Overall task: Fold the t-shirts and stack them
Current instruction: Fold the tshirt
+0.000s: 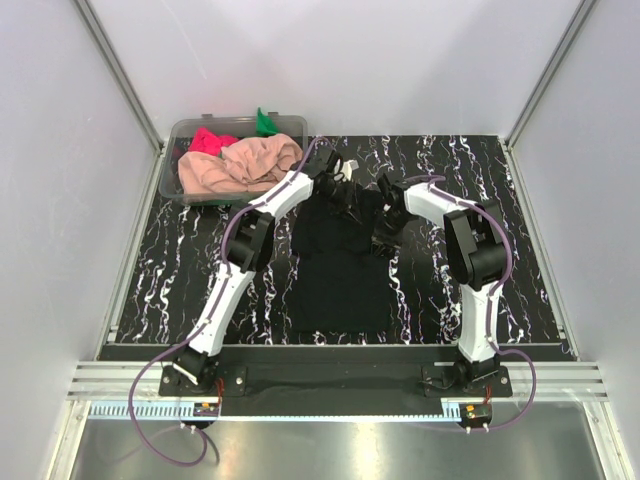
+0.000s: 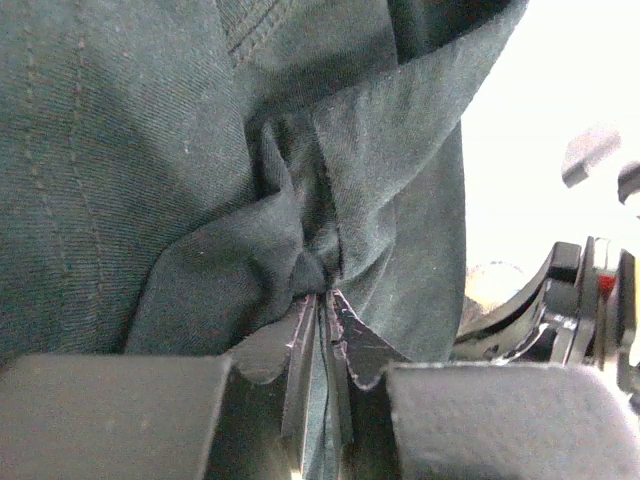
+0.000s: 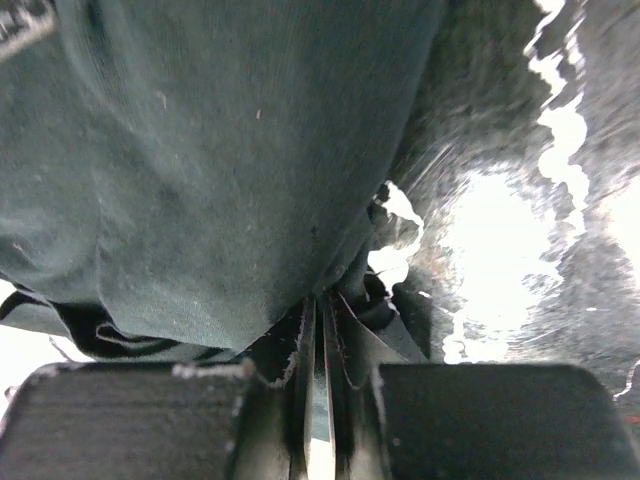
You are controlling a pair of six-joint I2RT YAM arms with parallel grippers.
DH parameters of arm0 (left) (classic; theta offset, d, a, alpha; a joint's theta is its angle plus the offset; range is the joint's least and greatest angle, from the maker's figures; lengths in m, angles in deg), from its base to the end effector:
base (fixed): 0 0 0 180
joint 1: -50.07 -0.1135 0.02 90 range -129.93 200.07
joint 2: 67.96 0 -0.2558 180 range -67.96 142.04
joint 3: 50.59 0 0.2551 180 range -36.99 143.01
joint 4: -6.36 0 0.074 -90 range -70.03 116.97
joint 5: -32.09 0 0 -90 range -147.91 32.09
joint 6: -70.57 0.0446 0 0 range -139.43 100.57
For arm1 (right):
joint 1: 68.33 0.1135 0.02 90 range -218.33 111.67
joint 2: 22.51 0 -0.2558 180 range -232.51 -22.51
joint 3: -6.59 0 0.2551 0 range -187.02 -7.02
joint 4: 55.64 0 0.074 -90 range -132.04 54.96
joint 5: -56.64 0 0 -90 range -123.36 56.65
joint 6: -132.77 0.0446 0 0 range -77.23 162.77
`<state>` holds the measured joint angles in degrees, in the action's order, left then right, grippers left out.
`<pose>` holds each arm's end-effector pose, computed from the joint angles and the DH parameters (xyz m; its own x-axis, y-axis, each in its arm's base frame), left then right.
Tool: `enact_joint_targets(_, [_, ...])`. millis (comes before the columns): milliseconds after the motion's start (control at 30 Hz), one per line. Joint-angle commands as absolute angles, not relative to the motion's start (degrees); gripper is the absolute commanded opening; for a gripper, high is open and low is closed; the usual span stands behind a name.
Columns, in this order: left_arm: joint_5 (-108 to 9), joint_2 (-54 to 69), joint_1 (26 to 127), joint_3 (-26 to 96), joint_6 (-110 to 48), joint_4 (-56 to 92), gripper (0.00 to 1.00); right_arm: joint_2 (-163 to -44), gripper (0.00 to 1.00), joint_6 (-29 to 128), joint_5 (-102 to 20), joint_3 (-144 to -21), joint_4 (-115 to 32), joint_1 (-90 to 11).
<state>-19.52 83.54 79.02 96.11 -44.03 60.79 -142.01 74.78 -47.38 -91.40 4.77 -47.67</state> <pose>0.4720 -0.2928 0.1206 -0.9573 0.1567 -0.2430 0.2847 0.6569 -0.6981 0.3703 0.1512 0.1265 -0.9839 0.1786 0.0080 0.1738 0.9448 0.2779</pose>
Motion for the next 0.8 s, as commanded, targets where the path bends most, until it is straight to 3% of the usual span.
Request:
enact_joint_targets(0, [-23.02,83.74,78.81,97.05,-44.74,59.08,0.15,-142.48,0.10,75.38,-45.92,-87.70,5.69,-45.66])
enact_joint_targets(200, [-25.92,82.68,77.93,96.69,-44.57,58.99,0.17,-142.04,0.11,75.55,-45.31,-85.42,5.78,-44.95])
enact_joint_targets(367, [-26.27,83.30,76.96,98.98,-44.57,58.82,0.23,-141.52,0.32,74.41,-40.66,-86.82,6.04,-44.87])
enact_joint_targets(533, [-24.96,81.46,76.35,98.19,-44.22,57.85,0.38,-140.99,0.33,72.66,-34.16,-92.96,8.06,-44.87])
enact_joint_targets(767, [-25.57,69.07,75.29,85.37,-41.06,57.23,0.49,-139.32,0.34,70.11,-29.49,-105.26,12.28,-45.92])
